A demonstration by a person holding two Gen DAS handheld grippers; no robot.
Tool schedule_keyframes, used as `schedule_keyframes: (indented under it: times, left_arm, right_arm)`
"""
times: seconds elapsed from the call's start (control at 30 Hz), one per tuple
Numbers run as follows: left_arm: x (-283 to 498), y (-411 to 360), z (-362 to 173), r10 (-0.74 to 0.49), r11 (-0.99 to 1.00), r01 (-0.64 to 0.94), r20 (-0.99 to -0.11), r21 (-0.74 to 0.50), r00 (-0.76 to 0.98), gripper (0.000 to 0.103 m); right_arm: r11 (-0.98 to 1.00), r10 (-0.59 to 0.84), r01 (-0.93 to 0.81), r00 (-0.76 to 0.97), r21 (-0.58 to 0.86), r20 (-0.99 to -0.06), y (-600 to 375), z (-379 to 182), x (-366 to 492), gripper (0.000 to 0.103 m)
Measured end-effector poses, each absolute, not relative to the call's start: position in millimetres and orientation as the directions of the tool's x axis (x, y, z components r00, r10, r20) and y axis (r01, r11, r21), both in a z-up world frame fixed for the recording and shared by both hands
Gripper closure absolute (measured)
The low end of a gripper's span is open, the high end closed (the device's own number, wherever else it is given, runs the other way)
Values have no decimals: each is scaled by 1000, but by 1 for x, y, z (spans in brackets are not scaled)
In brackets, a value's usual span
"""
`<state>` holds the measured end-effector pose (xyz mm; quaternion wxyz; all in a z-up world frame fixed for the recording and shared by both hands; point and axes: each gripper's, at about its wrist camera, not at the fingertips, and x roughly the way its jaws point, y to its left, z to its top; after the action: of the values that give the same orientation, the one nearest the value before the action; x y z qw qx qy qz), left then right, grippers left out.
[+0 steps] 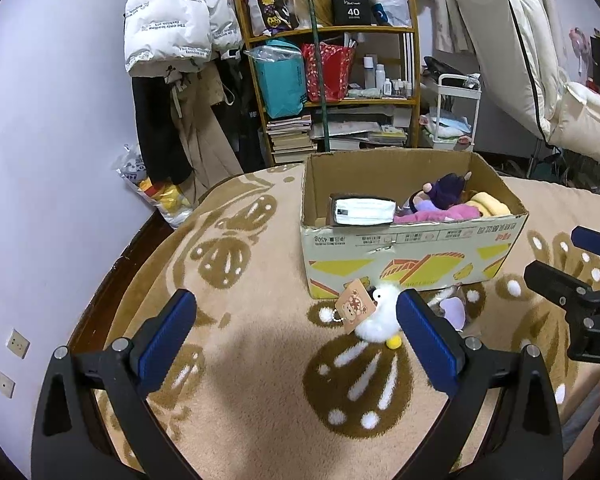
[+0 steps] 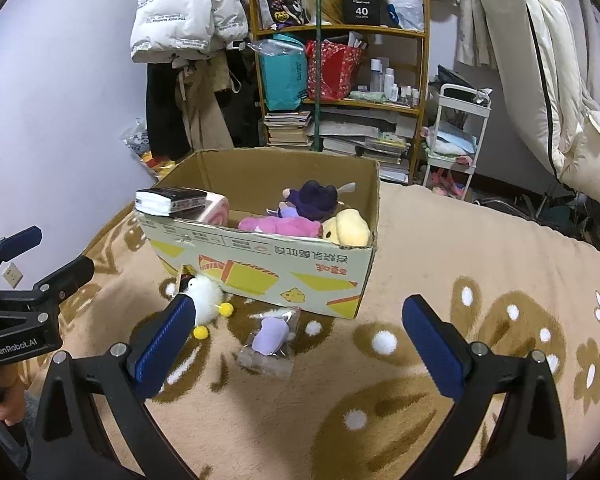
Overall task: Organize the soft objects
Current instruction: 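Move both tools down toward the white duck plush and clear bag beside the box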
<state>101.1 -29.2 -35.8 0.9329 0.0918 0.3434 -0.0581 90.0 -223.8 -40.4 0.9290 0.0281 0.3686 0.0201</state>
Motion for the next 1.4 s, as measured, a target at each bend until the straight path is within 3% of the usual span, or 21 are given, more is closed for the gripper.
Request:
schedule_keyframes:
  times: [0.33, 0.77, 1.4]
  left_arm:
    - [107, -31, -39, -55, 978, 170, -631, 124, 774, 4]
    - [132, -36, -53, -80, 975, 198, -671, 101, 737, 4]
    - [164, -58, -94, -137, 952, 292, -737, 85, 662, 4]
  right_arm:
    - [999, 39, -3, 718, 53, -695, -223, -48, 96, 0]
    - [998, 53, -18, 698, 57, -715, -218, -61, 107, 0]
    - [998, 69, -37, 529, 58, -846, -207, -119, 146, 0]
